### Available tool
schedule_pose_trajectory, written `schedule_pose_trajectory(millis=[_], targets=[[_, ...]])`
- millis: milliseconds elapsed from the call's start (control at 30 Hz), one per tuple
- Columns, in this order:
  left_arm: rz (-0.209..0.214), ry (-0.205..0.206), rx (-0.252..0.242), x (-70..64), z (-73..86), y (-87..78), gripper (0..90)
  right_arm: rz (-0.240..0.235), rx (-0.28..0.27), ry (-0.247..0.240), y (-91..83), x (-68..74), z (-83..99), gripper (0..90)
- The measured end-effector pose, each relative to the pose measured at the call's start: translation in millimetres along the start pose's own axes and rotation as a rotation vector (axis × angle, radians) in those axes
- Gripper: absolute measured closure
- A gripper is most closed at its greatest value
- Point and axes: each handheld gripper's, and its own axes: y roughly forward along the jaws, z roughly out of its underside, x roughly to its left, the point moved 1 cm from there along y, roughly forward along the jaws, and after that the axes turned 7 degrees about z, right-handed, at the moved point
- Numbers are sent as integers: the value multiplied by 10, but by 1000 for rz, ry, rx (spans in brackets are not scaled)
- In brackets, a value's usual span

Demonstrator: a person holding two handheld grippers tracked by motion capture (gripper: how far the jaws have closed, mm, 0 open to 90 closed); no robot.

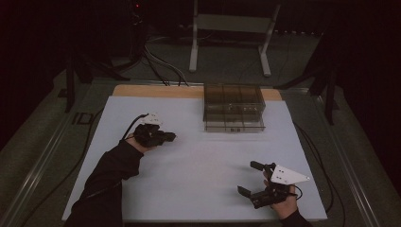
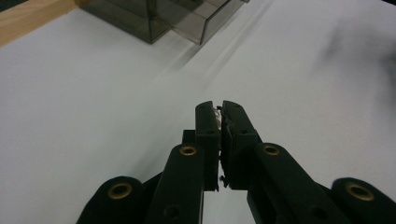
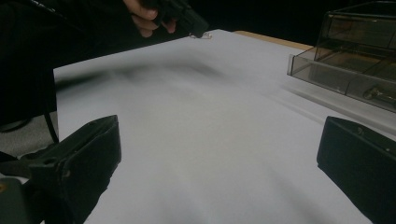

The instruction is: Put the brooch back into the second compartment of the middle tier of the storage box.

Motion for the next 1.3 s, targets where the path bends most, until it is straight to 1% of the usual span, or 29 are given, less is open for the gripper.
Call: schedule_pose_trajectory(millis=[33,167,300,400,500,567,600,633,933,1100,1133,1233,1300], targets=[[9,2,-3,1,-17,9,872,-1,-1,2,-1,1,-2,0],[21,9,-1,-1,-95,60,872,-1,-1,-2,-4,4,-2,0],[31,23,-6,-28,-167,111,873,-1,-8,0,-8,0,-7,0],[45,22,-10,-36,-221,141,872,-4,-3,1,-6,2,-3,0],[53,30,-2,-56,-282,186,872,-4,-4,1,-5,5,-5,0],[66,35,-5,-68,-319,206,872,-5,-2,0,-4,4,-3,0],[65,36,-6,-71,-336,213,872,-5,-3,1,-6,4,-6,0],[73,36,-7,-76,-357,225,872,-4,-4,1,-7,5,-8,0],[95,68,-4,-140,-575,325,872,-6,0,-4,1,9,-2,0],[113,76,-9,-163,-690,378,872,-6,-2,-6,-2,10,-5,0],[113,76,-9,-163,-690,378,872,-6,-2,-6,-2,10,-5,0],[126,87,-15,-193,-765,418,872,-6,-7,-5,-6,6,-9,0],[124,92,-18,-209,-809,437,872,-6,-5,-5,-7,5,-6,0]])
